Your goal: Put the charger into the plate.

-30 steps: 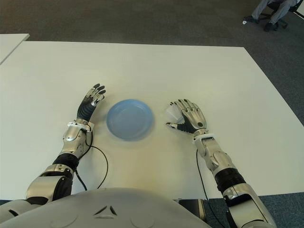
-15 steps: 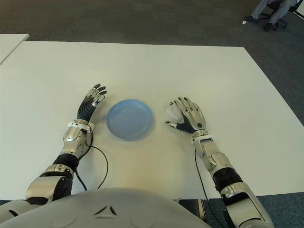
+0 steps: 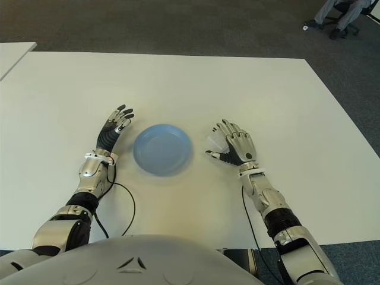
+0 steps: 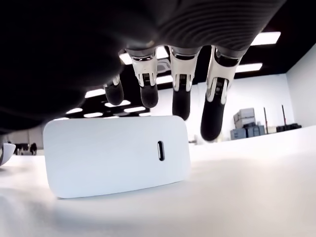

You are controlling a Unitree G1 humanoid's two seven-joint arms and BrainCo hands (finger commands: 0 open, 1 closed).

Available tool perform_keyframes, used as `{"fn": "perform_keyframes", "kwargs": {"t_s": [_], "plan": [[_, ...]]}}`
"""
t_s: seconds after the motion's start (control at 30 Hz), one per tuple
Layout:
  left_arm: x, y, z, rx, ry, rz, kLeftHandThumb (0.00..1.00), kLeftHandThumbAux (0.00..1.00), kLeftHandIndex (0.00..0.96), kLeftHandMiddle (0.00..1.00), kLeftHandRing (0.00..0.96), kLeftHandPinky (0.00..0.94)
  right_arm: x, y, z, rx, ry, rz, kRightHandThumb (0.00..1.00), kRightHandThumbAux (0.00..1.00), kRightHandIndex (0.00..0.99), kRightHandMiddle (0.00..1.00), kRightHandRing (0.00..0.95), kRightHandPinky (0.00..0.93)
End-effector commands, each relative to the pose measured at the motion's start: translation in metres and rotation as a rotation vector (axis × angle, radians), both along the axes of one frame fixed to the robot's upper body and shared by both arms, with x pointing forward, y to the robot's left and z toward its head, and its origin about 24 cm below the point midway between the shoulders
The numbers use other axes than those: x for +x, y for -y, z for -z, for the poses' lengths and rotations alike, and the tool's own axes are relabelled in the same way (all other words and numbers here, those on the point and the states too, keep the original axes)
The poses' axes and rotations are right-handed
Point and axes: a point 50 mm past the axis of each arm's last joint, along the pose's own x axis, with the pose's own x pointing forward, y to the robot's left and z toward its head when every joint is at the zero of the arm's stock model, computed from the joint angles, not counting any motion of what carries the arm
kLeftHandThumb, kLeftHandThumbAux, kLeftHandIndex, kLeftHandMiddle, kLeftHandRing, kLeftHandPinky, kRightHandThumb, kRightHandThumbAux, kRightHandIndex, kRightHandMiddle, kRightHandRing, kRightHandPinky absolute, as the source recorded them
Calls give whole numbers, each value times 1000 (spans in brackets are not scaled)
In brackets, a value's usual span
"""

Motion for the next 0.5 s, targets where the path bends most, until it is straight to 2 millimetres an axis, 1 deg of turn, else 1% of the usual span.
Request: {"fn": "perform_keyframes", "kwargs": {"t_s": [0.03, 0.07, 0.1, 0.17, 0.23, 0.27, 0.3, 0.33, 0.37, 0.4, 0.43, 0.5], "plan": [[-9, -2, 13, -9, -67, -12, 0, 491, 0, 168, 164, 122, 0, -4, 4, 65, 3, 0, 453, 328, 61, 176, 275, 416], [-9, -2, 13, -11, -66, -12, 0, 490, 0, 170, 166, 122, 0, -3, 5, 78, 12, -1, 474, 337, 118, 252, 343, 449], [-9, -2, 12, -11, -66, -12, 0, 490, 0, 171, 168, 121, -1, -3, 5, 88, 18, -2, 501, 355, 192, 352, 421, 488], [-9, -2, 12, -12, -65, -13, 0, 489, 0, 172, 169, 119, -1, -3, 5, 97, 25, -5, 526, 370, 257, 440, 489, 521], [-9, -2, 13, -13, -66, -13, 0, 489, 0, 172, 169, 118, 0, -3, 5, 108, 33, -11, 539, 377, 290, 485, 524, 538], [-9, -2, 13, -13, -67, -13, 0, 489, 0, 172, 170, 120, 0, -4, 4, 115, 38, -15, 567, 405, 331, 528, 556, 566], [-9, -3, 13, -14, -68, -14, 0, 489, 0, 172, 170, 120, 0, -4, 4, 123, 42, -20, 578, 414, 346, 544, 567, 577], [-9, -3, 13, -17, -68, -16, 0, 490, 0, 172, 171, 121, 0, -4, 4, 134, 39, -23, 598, 434, 379, 578, 592, 605], [-9, -3, 13, -20, -68, -18, 0, 492, 0, 174, 174, 125, 0, -4, 3, 140, 36, -25, 627, 458, 432, 624, 635, 656], [-9, -3, 13, -22, -67, -20, 0, 493, 0, 174, 175, 127, 0, -4, 3, 145, 32, -26, 638, 466, 451, 641, 650, 675], [-9, -3, 13, -24, -66, -21, 0, 495, 0, 175, 177, 131, 0, -4, 3, 148, 30, -26, 668, 549, 445, 672, 683, 714], [-9, -3, 13, -26, -65, -23, 0, 496, 1, 177, 180, 138, 0, -4, 4, 151, 26, -25, 701, 638, 441, 716, 728, 765]]}}
